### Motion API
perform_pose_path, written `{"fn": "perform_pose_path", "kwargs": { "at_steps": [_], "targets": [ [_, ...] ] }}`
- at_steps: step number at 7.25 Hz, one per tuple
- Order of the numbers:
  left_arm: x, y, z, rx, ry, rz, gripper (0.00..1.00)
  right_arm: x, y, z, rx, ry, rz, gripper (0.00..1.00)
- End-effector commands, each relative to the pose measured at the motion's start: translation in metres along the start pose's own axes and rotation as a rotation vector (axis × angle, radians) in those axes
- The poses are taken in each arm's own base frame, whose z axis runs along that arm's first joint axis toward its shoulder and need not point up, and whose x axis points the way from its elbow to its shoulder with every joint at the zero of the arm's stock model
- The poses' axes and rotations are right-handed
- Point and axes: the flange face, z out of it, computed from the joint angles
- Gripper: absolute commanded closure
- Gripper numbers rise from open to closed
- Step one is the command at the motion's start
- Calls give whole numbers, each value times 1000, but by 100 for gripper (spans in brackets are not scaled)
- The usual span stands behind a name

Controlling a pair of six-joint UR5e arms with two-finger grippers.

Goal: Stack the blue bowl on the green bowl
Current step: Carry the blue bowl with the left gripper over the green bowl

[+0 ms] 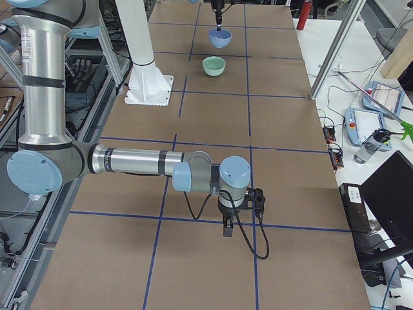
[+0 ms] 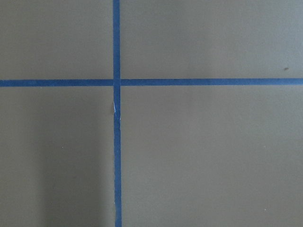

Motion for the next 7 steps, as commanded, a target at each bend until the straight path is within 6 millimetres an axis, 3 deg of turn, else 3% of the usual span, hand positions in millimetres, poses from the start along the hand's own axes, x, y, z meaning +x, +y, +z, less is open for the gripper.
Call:
{"fn": "perform_pose_path", "kwargs": {
  "at_steps": [1, 2, 4, 7],
  "targets": [
    [64, 40, 45, -36, -14, -75, 100, 0, 0, 0, -1, 0, 1, 0],
    [83, 39, 64, -28, -16, -99, 100, 0, 0, 0, -1, -1, 1, 0],
    [81, 30, 86, -18, -48, -111, 100, 0, 0, 0, 0, 0, 0, 0],
    [77, 33, 105, -39, -77, -113, 100, 0, 0, 0, 0, 0, 0, 0]
  ]
}}
